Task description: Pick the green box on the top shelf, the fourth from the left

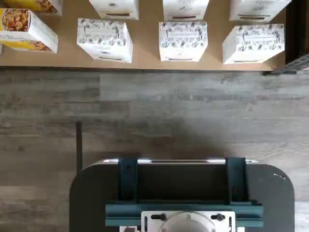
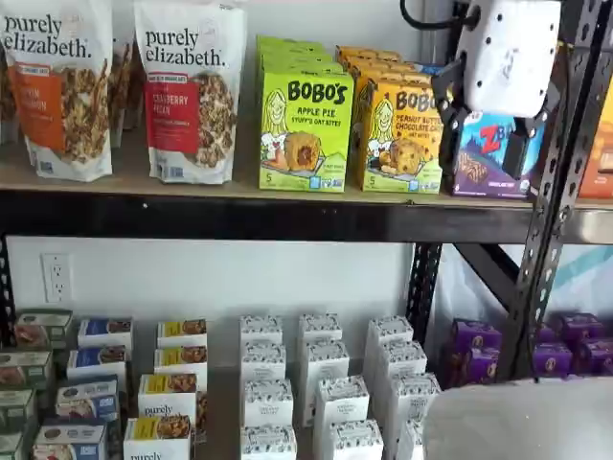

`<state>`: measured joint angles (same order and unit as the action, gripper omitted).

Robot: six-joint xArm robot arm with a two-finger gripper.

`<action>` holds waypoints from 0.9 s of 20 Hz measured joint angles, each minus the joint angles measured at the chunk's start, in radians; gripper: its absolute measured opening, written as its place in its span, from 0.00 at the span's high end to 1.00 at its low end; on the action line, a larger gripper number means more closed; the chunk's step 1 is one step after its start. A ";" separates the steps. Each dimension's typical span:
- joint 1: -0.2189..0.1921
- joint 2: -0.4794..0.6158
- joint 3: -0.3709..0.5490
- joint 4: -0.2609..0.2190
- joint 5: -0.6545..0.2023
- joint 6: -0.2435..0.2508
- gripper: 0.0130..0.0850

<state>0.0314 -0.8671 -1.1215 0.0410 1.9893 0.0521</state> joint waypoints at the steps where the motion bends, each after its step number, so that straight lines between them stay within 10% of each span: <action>1: -0.019 -0.003 0.003 0.020 -0.003 -0.011 0.00; 4: -0.092 -0.017 0.017 0.104 -0.023 -0.051 0.00; 18: -0.033 -0.025 0.036 0.088 -0.106 -0.009 0.00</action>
<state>-0.0020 -0.8925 -1.0853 0.1290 1.8830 0.0436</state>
